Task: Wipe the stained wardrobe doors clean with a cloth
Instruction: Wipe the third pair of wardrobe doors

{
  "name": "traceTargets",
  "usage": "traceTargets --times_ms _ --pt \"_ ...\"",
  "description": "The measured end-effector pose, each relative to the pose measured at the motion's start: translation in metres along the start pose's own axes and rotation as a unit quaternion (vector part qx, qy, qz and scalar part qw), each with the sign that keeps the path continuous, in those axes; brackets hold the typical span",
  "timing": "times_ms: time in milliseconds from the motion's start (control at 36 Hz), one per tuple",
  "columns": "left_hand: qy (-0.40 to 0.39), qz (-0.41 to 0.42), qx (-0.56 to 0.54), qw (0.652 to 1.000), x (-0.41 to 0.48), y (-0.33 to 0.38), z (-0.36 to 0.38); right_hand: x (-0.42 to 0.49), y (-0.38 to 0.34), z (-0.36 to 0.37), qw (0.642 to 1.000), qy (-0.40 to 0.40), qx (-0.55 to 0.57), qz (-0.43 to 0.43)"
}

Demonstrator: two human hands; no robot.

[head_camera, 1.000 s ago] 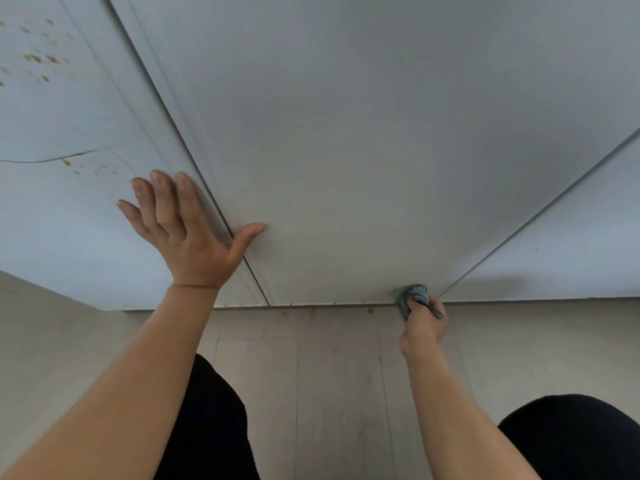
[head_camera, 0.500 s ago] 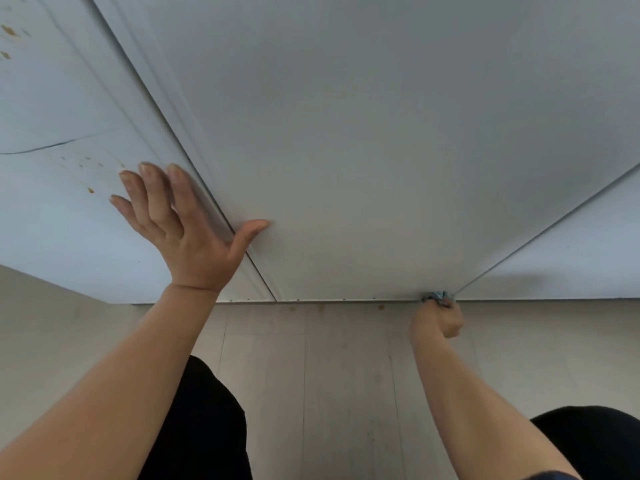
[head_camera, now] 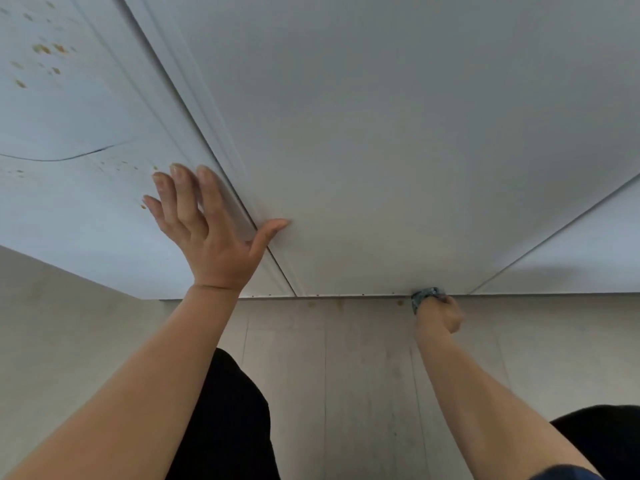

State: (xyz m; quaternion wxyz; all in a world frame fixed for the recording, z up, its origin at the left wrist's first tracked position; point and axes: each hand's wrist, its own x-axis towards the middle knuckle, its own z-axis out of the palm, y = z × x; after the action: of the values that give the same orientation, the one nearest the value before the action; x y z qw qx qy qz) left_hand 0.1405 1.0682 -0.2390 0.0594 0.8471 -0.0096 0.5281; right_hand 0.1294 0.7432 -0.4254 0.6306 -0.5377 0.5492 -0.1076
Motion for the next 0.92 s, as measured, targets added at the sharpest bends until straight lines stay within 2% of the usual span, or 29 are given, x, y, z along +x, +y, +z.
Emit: traceTargets --times_ms 56,111,250,333,417,500,667,722,833,917 --pt "0.000 -0.001 0.001 1.000 0.000 -0.001 -0.001 0.001 0.008 0.001 0.999 -0.038 0.020 0.029" --pt "0.002 -0.003 -0.003 1.000 0.000 -0.001 0.000 0.009 0.010 -0.009 0.997 -0.066 -0.005 0.032" --pt "0.006 -0.003 -0.006 1.000 0.001 -0.001 0.001 0.018 0.007 -0.015 0.997 -0.035 0.009 0.063" --pt "0.003 0.004 -0.009 1.000 0.002 0.000 0.000 -0.008 0.009 0.001 0.994 -0.086 -0.007 0.067" --pt "-0.001 0.017 -0.007 1.000 -0.002 -0.003 0.000 -0.035 0.023 0.016 0.989 -0.115 0.034 0.084" --pt "0.002 0.023 -0.006 1.000 -0.006 -0.008 0.002 -0.039 0.028 0.014 0.983 -0.149 0.030 0.102" --pt "0.002 0.023 0.002 1.000 -0.006 -0.006 0.003 -0.021 0.017 0.005 0.991 -0.065 0.038 0.111" --pt "0.006 0.024 0.002 1.000 -0.006 -0.006 0.002 -0.033 0.021 0.013 0.989 -0.085 0.023 0.116" --pt "0.006 0.026 0.001 1.000 -0.006 -0.008 0.002 -0.064 0.036 0.028 0.972 -0.180 0.023 0.152" --pt "0.006 0.022 -0.006 1.000 -0.006 -0.007 0.003 -0.064 0.033 0.028 0.968 -0.172 0.066 0.171"
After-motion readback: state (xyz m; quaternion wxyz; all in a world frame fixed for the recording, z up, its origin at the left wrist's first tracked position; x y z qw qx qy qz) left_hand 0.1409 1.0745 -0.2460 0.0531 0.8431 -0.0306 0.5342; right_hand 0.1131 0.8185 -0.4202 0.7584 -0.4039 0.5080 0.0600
